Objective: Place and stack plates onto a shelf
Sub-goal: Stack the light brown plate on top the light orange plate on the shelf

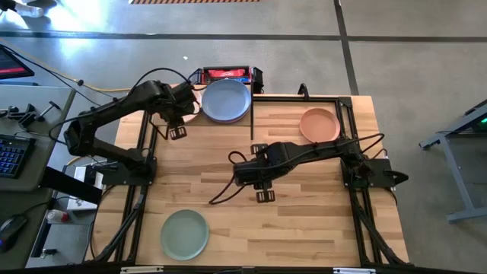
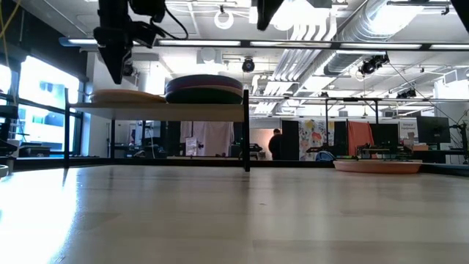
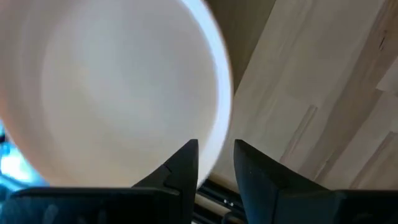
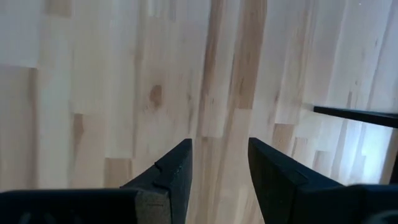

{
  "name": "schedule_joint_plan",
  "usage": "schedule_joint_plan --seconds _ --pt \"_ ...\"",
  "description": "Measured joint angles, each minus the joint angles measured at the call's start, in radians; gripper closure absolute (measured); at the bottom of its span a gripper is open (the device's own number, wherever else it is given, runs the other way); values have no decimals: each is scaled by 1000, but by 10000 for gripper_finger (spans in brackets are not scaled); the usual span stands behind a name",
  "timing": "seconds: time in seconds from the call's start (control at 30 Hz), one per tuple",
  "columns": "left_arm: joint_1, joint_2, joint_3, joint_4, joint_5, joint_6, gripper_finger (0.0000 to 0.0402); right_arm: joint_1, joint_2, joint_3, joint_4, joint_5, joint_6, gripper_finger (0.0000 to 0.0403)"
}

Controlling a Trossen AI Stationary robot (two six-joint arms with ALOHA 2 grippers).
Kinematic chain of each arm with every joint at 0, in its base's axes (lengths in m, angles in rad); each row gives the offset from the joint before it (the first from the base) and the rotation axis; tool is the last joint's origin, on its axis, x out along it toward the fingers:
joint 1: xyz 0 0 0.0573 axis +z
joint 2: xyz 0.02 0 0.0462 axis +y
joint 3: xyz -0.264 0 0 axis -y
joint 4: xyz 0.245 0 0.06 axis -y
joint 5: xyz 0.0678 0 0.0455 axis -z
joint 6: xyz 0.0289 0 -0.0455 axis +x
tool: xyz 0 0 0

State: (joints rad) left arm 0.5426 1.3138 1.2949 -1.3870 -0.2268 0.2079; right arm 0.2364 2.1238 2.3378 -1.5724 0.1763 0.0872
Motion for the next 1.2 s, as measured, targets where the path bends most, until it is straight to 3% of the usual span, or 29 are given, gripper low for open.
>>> schedule_joint_plan --seconds 0.17,0.63,0.87,1.2 --pt "-1 -54 0 -54 33 -63 314 -31 0 -95 3 6 0 269" --pt "-60 -242 1 -82 260 -202 314 -115 -27 -604 42 -43 133 270" --pt "-100 -267 1 -82 273 -285 314 -168 -287 -934 308 -80 191 279" --pt "-119 -267 1 -55 270 -419 314 -367 -683 -1348 573 -96 275 291"
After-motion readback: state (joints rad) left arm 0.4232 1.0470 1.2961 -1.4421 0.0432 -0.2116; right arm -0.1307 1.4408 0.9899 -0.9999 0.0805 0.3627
